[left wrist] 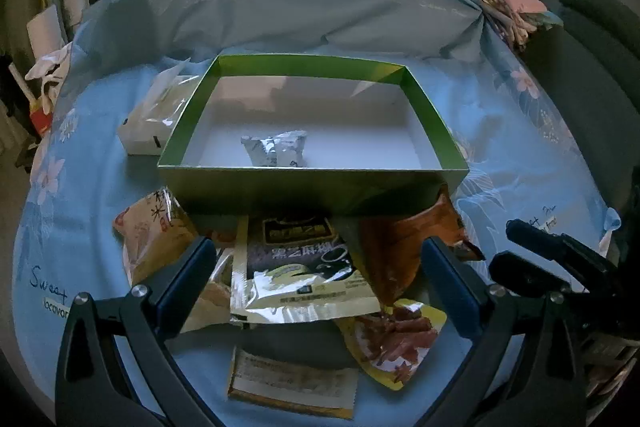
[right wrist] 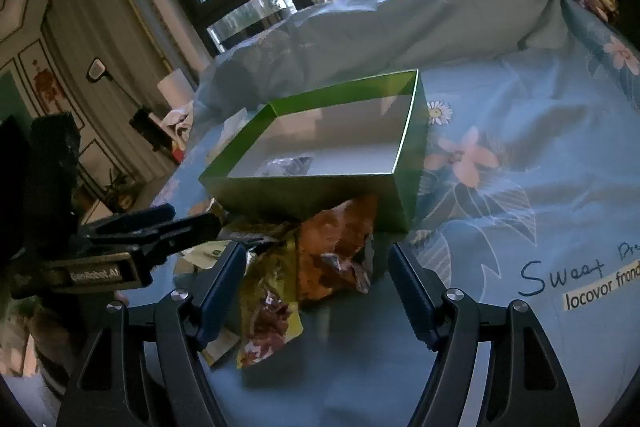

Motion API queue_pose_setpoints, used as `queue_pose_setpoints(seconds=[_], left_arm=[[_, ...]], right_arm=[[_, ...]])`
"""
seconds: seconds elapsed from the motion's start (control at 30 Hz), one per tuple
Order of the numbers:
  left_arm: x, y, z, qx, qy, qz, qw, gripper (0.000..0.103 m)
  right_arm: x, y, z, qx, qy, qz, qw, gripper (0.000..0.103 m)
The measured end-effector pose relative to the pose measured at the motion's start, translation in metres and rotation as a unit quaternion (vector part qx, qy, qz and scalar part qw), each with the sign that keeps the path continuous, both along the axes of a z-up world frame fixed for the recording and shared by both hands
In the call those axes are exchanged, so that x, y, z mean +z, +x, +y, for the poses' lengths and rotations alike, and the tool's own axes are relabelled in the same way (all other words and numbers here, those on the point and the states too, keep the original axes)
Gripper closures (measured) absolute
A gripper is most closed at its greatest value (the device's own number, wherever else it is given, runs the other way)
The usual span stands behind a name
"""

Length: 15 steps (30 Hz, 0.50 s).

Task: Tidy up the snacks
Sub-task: 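Move the left tool back toward the orange-brown snack bag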

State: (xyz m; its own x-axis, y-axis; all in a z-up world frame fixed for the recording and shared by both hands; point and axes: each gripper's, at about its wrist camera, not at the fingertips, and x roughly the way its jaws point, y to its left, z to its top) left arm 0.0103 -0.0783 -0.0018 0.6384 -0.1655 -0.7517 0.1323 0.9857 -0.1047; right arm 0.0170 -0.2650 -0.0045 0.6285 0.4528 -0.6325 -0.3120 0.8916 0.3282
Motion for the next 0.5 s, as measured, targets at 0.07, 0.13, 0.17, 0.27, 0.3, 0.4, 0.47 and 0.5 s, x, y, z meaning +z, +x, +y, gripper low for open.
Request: queue_pose_setpoints(seconds=[0.07, 0.13, 0.17, 0.27, 0.3, 0.4, 0.47, 0.5], left_arm=[[0.001, 0.002, -0.004, -0.004, 0.002, 0.000, 1.0000, 0.000], [0.001, 0.003, -0.009, -0.010, 0.006, 0.000, 0.9999, 0.000], [0.001, 0.004, -0.011, -0.013, 0.010, -0.001, 0.9999, 0.000], [-0.001, 0.006, -0.019, -0.024, 0.015, 0.002, 0.9996, 0.000], [-0.001, 0.008, -0.021, -0.029, 0.013, 0.005, 0.9995, 0.000], [-0.005, 0.013, -0.029, -0.046, -0.001, 0.024, 0.9986, 0.000], [-0.006, 0.020, -0.032, -0.063, -0.020, 0.041, 0.9970, 0.000], [-0.006, 0.024, -0.032, -0.068, -0.027, 0.049, 0.9961, 0.000]], right_arm=[[-0.002, 0.000, 0.000, 0.001, -0.003, 0.000, 1.000, 0.029], [-0.004, -0.001, -0.001, 0.001, -0.004, 0.002, 1.000, 0.029], [-0.006, -0.001, -0.002, 0.001, -0.004, 0.003, 1.000, 0.029], [-0.009, -0.001, -0.005, -0.003, -0.006, 0.006, 1.000, 0.029], [-0.010, -0.001, -0.006, -0.003, -0.005, 0.008, 1.000, 0.029], [-0.015, 0.000, -0.010, -0.007, -0.001, 0.013, 1.000, 0.029], [-0.019, 0.002, -0.011, -0.007, 0.001, 0.018, 1.000, 0.029], [-0.021, 0.003, -0.011, -0.006, 0.001, 0.020, 1.000, 0.029]])
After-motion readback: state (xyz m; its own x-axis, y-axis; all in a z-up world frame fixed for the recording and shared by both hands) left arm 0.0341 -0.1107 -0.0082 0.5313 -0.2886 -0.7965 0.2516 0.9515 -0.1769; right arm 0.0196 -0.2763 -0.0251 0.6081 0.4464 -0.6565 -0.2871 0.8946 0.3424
